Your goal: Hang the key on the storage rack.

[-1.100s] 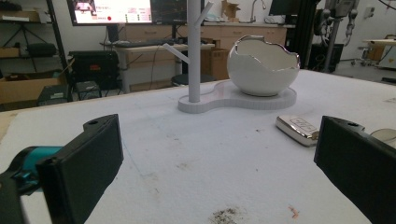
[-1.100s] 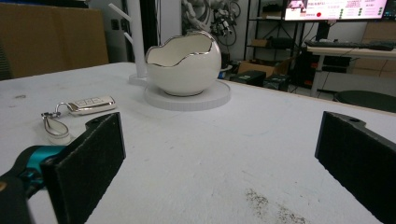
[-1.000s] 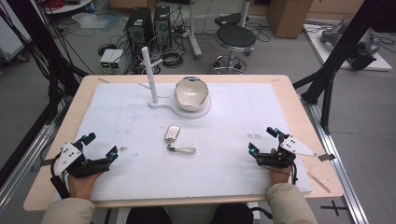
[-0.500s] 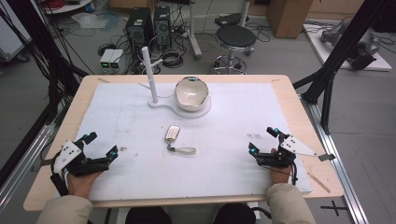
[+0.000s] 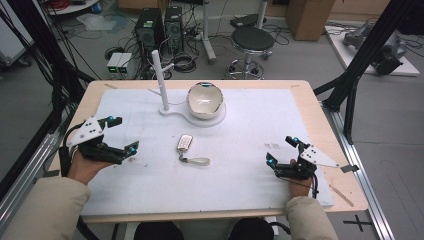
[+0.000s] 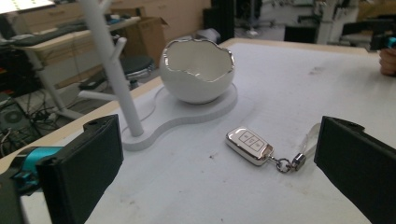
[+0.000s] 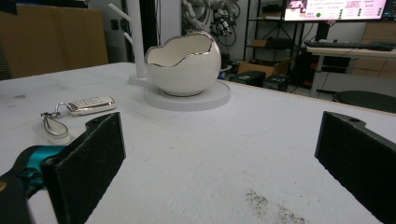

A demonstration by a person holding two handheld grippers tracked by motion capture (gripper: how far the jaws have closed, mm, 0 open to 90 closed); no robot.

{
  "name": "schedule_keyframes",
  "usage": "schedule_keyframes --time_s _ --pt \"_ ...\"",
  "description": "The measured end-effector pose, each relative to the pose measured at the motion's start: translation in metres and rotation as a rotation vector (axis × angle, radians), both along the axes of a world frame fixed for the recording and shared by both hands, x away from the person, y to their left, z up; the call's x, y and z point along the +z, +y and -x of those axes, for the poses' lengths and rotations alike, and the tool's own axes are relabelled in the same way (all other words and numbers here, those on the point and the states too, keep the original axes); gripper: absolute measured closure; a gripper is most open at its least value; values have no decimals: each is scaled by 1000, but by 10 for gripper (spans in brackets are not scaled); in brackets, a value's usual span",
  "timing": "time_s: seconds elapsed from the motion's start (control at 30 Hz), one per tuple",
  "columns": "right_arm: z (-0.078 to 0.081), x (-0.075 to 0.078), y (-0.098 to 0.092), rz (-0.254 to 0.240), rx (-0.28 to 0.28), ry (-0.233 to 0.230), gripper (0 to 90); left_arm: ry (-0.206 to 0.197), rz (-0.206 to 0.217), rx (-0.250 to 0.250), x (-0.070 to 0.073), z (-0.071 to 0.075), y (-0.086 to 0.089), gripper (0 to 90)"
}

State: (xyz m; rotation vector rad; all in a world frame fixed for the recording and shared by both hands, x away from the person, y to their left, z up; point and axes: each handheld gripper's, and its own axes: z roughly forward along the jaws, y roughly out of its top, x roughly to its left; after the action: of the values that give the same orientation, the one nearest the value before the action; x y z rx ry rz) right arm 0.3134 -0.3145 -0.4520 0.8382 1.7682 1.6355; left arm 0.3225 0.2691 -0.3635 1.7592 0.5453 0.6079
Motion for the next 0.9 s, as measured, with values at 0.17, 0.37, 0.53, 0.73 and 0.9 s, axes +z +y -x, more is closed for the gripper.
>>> schedule_keyframes --time_s 0.17,0.37,0.53,0.73,0.9 --pt "0 0 0 -1 1 0 8 25 -97 -98 20 -16 -23 17" --pt "0 0 0 -2 0 3 8 41 -246 -218 41 -33 -51 17" --pt "0 0 0 -2 -1 3 8 61 -372 -303 50 -43 -75 17" --pt "0 0 0 -3 -1 4 8 96 -485 -377 52 -55 -100 17" --pt "0 0 0 -4 -1 4 8 136 -574 -433 44 -61 -123 17"
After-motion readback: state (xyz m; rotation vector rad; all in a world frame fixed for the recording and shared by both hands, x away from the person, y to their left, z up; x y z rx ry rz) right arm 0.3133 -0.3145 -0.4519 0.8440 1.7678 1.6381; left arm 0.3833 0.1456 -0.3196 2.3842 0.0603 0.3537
